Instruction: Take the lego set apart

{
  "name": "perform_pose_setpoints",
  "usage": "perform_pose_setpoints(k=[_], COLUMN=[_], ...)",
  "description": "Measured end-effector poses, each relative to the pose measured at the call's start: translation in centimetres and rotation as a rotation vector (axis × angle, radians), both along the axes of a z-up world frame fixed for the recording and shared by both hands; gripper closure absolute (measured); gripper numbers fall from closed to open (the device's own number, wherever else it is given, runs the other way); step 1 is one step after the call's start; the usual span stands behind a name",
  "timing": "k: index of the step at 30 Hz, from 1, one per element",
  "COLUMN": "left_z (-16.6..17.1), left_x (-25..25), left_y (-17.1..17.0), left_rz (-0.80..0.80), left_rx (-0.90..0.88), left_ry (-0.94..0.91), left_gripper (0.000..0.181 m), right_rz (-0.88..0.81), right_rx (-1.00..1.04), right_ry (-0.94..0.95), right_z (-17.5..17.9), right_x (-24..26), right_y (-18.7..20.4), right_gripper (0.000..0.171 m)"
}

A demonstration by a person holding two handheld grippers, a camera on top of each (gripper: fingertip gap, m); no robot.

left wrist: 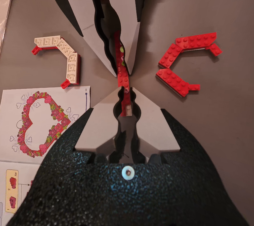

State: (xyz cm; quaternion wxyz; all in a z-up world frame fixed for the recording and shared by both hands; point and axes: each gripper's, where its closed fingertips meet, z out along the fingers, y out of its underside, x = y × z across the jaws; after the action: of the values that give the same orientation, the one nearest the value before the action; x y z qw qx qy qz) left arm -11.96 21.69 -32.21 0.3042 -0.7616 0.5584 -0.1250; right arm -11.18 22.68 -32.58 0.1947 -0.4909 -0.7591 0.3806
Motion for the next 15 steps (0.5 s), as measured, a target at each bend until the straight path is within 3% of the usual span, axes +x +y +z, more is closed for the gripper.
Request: perform_pose_setpoints(k=[8,12,15], left_z=[0.2,4.0,6.0], left_x=[0.0,-0.6,-4.2], left_y=[-0.3,0.1,1.1], left_rz=[0.009,0.062,0.214], left_rx=[-0.041,0.016,0.072], left_ry=[0.009,-0.145,-0.117], left_gripper=[0.181,0.181,0.181], right_rz=[0.006,0.005,0.001], right_rx=[0.018,0.046,0.029], right_ry=[-0.002,-0.001,-0.002], right_z=[-0.1,-0.1,-0.1], right_x=[-0.1,-0.1,-0.1], right_y=[-0.2,-0.1,-0.1], right_gripper=[0.156,0.156,0.156])
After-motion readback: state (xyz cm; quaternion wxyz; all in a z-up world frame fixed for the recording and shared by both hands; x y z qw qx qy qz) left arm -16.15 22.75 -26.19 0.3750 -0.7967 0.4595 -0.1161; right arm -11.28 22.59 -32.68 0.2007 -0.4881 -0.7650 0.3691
